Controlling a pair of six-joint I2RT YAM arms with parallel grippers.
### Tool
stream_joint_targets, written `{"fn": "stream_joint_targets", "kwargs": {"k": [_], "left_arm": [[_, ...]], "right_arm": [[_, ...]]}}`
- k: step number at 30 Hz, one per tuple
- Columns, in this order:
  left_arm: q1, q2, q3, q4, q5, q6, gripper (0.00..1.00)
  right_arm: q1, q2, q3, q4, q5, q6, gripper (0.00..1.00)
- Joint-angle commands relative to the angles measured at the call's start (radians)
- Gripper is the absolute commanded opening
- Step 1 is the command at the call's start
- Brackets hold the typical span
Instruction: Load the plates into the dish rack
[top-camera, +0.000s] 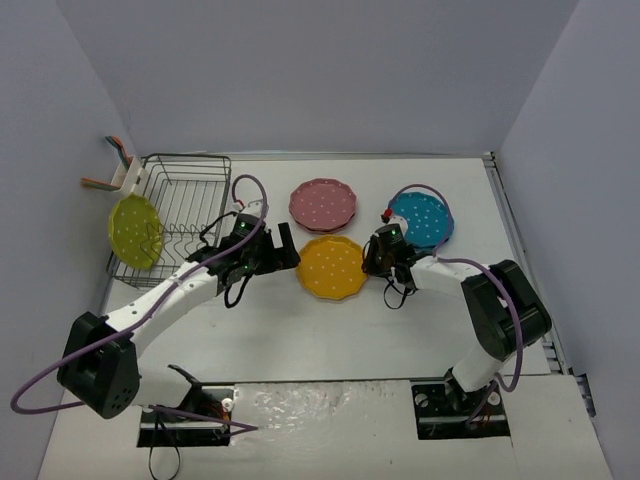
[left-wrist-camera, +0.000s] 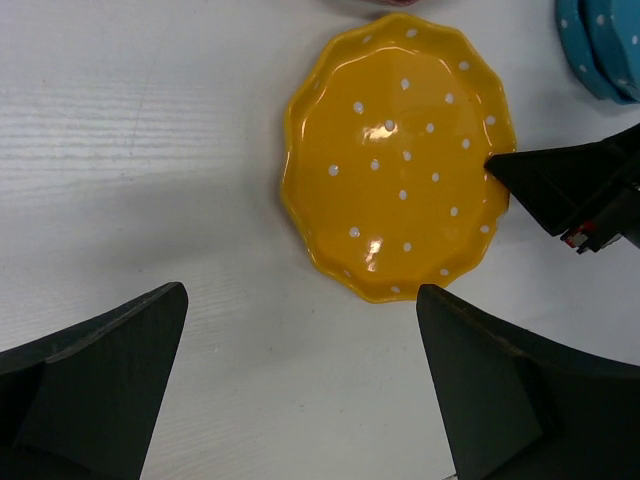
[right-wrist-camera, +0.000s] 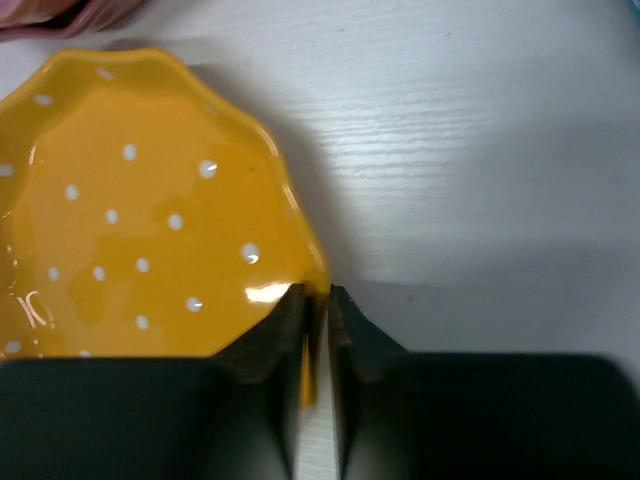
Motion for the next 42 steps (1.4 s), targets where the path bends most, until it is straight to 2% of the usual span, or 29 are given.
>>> {"fn": "stream_joint_targets", "kwargs": {"k": [1,7,15,23,34,42], "left_arm": [[-0.021,0.063,-0.023,0.132,0.019,-0.123,0.97],[-0.034,0.155,-0.054,0.175,0.07,-0.218,0.97],[-0.033,0.152,-0.137,0.241,0.073,-0.337,0.97],[-0.035,0.197,-0.137,0.288,0.104,-0.355,0.97],[-0.033,0.234,-0.163,0.331,0.124,-0.398,0.97],[-0.033,0.283,-0.165,0.383,0.173,-0.432,0.97]], "right_arm": [[0.003,0.018,0.016,-0.059,-0.019,0.02,0.0],[0.003,-0.028,0.055,-0.102,-0.069,0.088,0.0],[0.001,-0.083,0.088,-0.154,-0.127,0.179,0.0],[-0.018,-0.092,0.087,-0.143,-0.223,0.227,0.0],[-0.056,-0.156,0.101,-0.143,-0.283,0.296,0.0],[-0.06,-0.138,0.104,-0.129,-0.333,0.337,0.0]]}}
